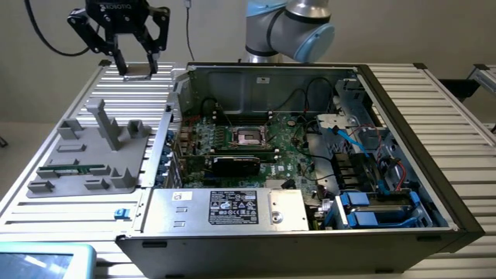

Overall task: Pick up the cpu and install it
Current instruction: 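Pick up the cpu and move it towards the insertion slot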

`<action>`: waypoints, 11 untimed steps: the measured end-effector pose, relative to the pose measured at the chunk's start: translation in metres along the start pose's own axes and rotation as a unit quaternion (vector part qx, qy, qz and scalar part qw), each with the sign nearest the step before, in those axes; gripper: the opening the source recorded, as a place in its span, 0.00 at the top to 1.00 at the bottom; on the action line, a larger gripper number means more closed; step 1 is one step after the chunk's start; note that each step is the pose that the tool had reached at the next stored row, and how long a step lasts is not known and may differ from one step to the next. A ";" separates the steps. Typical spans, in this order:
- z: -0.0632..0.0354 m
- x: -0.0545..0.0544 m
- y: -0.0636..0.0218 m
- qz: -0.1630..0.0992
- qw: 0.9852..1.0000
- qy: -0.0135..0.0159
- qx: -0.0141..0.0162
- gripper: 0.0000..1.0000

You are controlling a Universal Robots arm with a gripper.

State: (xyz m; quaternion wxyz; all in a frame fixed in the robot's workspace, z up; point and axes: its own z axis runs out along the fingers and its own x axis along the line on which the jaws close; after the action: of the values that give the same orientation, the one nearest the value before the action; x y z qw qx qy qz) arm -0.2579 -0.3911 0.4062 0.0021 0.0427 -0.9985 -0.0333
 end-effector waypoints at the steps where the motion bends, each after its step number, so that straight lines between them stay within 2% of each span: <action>1: 0.0001 -0.004 -0.0005 0.000 1.000 0.000 0.000 0.46; 11: 0.0008 -0.050 -0.0058 0.000 1.000 0.000 -0.003 0.46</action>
State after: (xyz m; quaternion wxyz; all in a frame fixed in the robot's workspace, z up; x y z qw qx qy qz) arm -0.2080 -0.3925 0.4049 0.0020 0.0427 -0.9984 -0.0366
